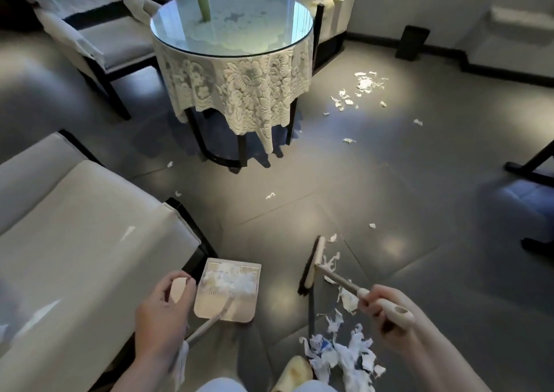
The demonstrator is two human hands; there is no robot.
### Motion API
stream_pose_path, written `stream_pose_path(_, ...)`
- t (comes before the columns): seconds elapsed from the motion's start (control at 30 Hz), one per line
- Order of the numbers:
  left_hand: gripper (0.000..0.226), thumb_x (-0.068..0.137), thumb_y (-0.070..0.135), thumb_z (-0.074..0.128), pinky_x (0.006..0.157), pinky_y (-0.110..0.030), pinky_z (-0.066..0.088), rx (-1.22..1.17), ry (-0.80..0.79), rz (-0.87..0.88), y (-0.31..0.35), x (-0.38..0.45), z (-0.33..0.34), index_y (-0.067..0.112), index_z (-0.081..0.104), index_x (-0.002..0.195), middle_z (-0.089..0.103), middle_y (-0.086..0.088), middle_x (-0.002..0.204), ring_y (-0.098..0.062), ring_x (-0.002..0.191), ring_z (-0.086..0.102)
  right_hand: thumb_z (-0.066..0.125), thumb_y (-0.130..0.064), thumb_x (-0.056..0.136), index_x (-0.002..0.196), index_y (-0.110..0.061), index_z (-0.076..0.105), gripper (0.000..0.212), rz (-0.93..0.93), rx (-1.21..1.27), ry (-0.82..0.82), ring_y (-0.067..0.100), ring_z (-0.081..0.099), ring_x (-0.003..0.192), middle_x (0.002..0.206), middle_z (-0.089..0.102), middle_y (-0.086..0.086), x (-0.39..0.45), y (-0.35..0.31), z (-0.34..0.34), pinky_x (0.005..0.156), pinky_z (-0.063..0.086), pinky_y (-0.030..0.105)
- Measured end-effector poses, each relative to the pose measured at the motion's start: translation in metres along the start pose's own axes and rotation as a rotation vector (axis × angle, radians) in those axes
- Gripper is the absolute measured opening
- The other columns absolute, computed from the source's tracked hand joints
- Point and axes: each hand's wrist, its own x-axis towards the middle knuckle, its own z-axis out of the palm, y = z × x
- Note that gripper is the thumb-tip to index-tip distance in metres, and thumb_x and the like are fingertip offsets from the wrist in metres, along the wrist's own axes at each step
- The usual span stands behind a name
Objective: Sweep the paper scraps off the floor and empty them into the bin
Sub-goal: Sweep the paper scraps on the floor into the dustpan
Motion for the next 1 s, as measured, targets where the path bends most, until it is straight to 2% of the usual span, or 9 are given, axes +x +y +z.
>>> stream_pose_path(0.1,0.021,0.089,0.019,0.07,0.053,-0.027,0.043,-0.007,-0.006,0.016,0.007,0.013,0.014,0.037,0.067,0.079,0.056,-0.011,0.051,-0.019,0.037,0.044,0.041,-0.005,0.087,0.074,-0.008,0.047,0.014,-0.054,-0.098,0.011,0.005,0.03,0.023,0.063,0.04,0.002,-0.017,-0.022,0.004,0.025,0.02,0.007)
stream_pose_path(0.27,0.022,0.09,0.018,0.068,0.04,-0.019,0.035,0.046,-0.1,0.059,0.018,0.027,0.029,0.036,0.066,0.078,0.058,-0.013,0.057,-0.018,0.038,0.046,0.049,-0.007,0.085,0.082,-0.007,0.053,0.005,-0.073,-0.299,0.019,0.007,0.034,0.026,0.061,0.042,0.003,-0.014,-0.039,0.04,0.026,0.021,0.01)
stream_pose_path(0.37,0.021,0.089,0.017,0.069,0.045,-0.024,0.042,0.008,-0.1,0.056,0.025,0.039,0.035,0.036,0.067,0.078,0.06,-0.007,0.058,-0.02,0.044,0.051,0.049,-0.001,0.085,0.097,-0.007,0.057,0.016,-0.107,-0.338,-0.027,0.006,0.041,0.029,0.068,0.049,0.007,-0.005,-0.056,0.081,0.026,0.027,0.011)
stream_pose_path(0.47,0.019,0.089,0.022,0.068,0.052,-0.031,0.047,0.031,-0.113,0.094,0.033,0.06,0.041,0.039,0.066,0.081,0.064,0.004,0.064,-0.022,0.055,0.058,0.047,0.0,0.085,0.088,-0.006,0.053,0.009,-0.115,-0.47,-0.086,0.006,0.041,0.029,0.062,0.047,0.006,0.007,-0.081,0.124,0.026,0.028,0.012)
stream_pose_path(0.57,0.022,0.09,0.022,0.068,0.049,-0.03,0.045,0.035,-0.173,0.112,0.047,0.09,0.047,0.042,0.064,0.081,0.063,0.007,0.062,-0.016,0.05,0.055,0.056,-0.011,0.079,0.08,-0.01,0.055,0.002,-0.086,-0.591,-0.034,0.005,0.042,0.031,0.055,0.05,0.001,0.024,-0.105,0.168,0.029,0.026,0.011)
stream_pose_path(0.63,0.025,0.089,0.02,0.069,0.047,-0.03,0.046,0.019,-0.187,0.115,0.058,0.115,0.051,0.042,0.064,0.079,0.062,0.009,0.061,-0.017,0.049,0.055,0.061,-0.015,0.071,0.087,-0.011,0.06,0.016,-0.079,-0.612,-0.034,0.005,0.046,0.037,0.066,0.055,0.0,0.034,-0.117,0.198,0.03,0.027,0.012)
stream_pose_path(0.73,0.024,0.088,0.018,0.07,0.044,-0.03,0.044,-0.021,-0.193,0.113,0.074,0.157,0.056,0.039,0.065,0.077,0.061,0.008,0.059,-0.016,0.046,0.054,0.058,-0.008,0.076,0.098,-0.007,0.061,0.022,-0.131,-0.575,-0.052,0.004,0.047,0.038,0.07,0.059,0.002,0.05,-0.132,0.239,0.03,0.029,0.013)
stream_pose_path(0.87,0.013,0.088,0.02,0.071,0.048,-0.027,0.047,-0.037,-0.24,0.092,0.089,0.202,0.06,0.029,0.067,0.079,0.065,0.008,0.065,-0.006,0.05,0.055,0.056,-0.006,0.078,0.096,-0.006,0.059,0.018,-0.152,-0.599,-0.084,0.004,0.047,0.038,0.068,0.058,0.002,0.066,-0.151,0.286,0.03,0.027,0.013)
stream_pose_path(1.0,0.009,0.088,0.024,0.071,0.052,-0.02,0.048,-0.01,-0.222,0.081,0.096,0.238,0.061,0.03,0.067,0.084,0.067,0.018,0.073,-0.003,0.059,0.061,0.056,-0.005,0.077,0.087,-0.007,0.057,0.01,-0.103,-0.558,-0.092,0.003,0.046,0.036,0.063,0.057,0.002,0.077,-0.174,0.323,0.028,0.026,0.013)
